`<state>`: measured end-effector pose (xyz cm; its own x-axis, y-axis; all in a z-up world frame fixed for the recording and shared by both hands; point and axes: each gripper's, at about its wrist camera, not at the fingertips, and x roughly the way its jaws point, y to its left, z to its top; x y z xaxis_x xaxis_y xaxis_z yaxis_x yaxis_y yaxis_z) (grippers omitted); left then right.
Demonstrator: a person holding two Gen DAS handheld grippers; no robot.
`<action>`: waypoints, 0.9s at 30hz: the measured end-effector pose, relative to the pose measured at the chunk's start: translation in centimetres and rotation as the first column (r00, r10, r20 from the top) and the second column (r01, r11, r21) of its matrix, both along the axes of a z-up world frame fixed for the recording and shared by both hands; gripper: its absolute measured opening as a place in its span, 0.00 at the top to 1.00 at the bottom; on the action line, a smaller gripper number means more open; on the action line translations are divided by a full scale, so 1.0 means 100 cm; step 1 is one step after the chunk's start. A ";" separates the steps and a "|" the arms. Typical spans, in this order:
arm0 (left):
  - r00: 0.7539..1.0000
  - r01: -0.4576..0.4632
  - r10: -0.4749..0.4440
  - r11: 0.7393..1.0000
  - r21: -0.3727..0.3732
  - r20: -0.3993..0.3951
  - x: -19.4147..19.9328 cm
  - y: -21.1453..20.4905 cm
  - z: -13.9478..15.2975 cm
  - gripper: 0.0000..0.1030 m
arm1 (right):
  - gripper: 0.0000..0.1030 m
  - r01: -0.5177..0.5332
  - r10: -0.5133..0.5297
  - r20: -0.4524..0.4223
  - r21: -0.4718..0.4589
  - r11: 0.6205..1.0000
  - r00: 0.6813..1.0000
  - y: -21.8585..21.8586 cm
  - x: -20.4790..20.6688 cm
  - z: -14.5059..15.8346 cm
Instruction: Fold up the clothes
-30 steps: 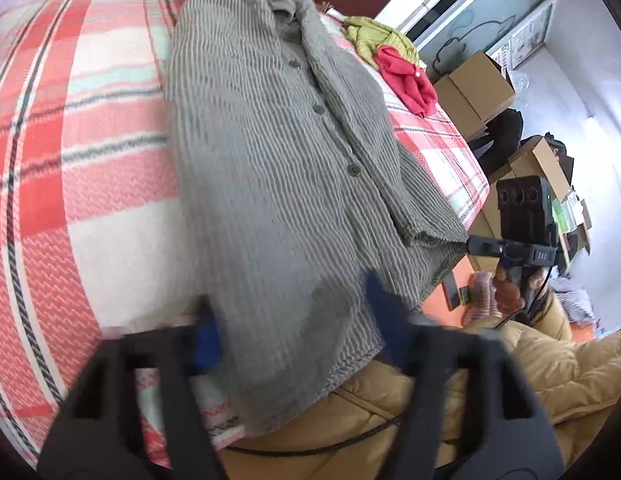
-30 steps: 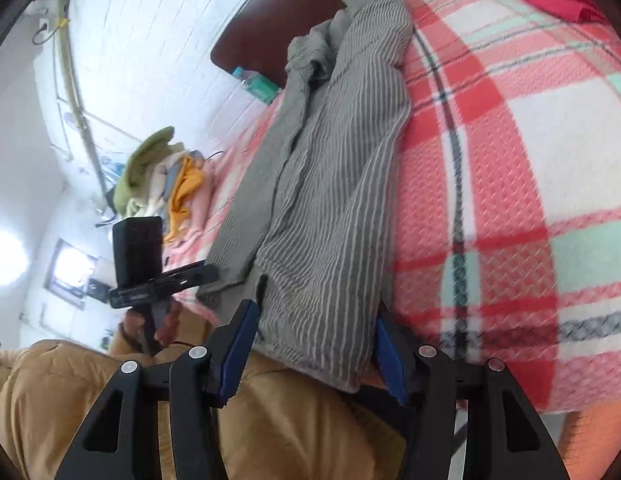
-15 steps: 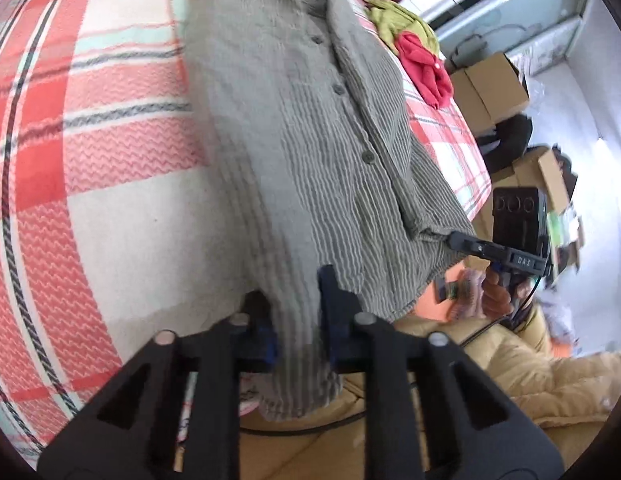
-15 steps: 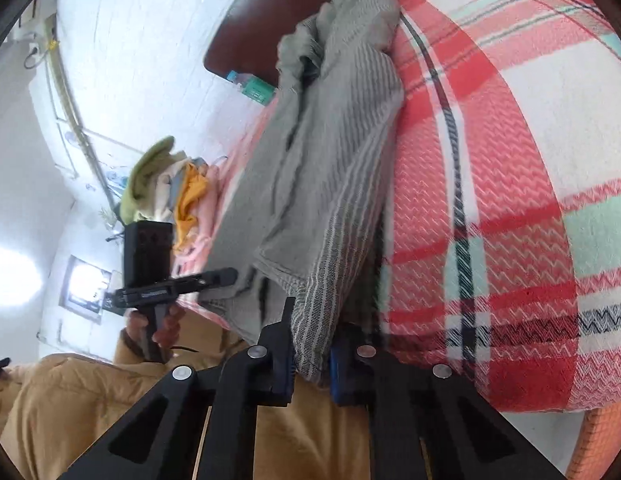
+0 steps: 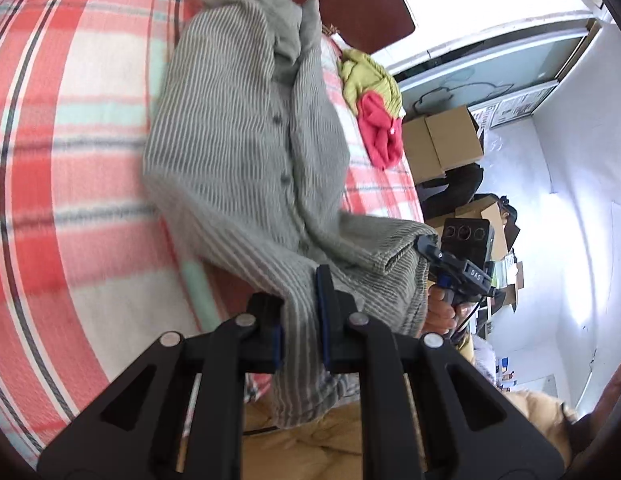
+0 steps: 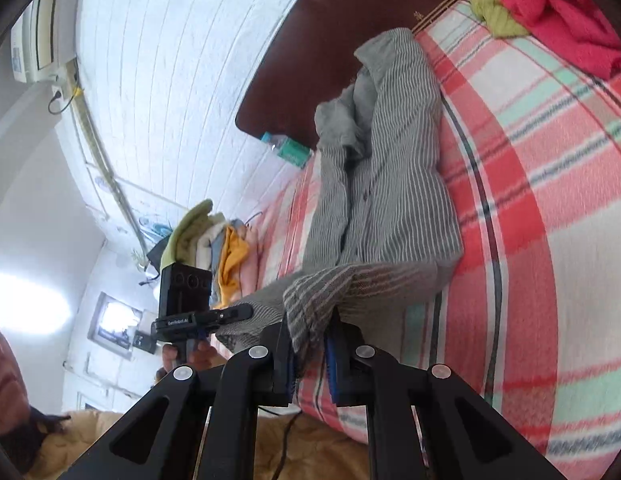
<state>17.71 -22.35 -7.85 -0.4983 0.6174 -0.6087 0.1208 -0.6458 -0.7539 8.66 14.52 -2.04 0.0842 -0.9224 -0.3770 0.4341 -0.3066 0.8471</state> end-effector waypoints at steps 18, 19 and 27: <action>0.991 -0.040 0.036 0.999 0.035 0.127 -0.093 -0.047 -0.012 0.83 | 0.87 0.086 -0.094 0.063 0.131 0.988 0.994 -0.060 -0.106 -0.006; 0.990 -0.040 0.035 0.998 0.038 0.135 -0.097 -0.049 -0.013 0.76 | 0.87 0.091 -0.101 0.069 0.139 0.986 0.993 -0.063 -0.110 -0.007; 0.987 -0.108 0.106 0.994 0.009 0.123 -0.119 -0.070 -0.008 0.48 | 0.79 0.124 -0.141 0.085 0.180 0.976 0.986 -0.074 -0.132 -0.013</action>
<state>5.77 -29.34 -8.70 -0.4840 0.5747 -0.6599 0.2803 -0.6126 -0.7391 -4.55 7.12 -3.30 0.0094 -0.8493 -0.5279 0.2986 -0.5014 0.8120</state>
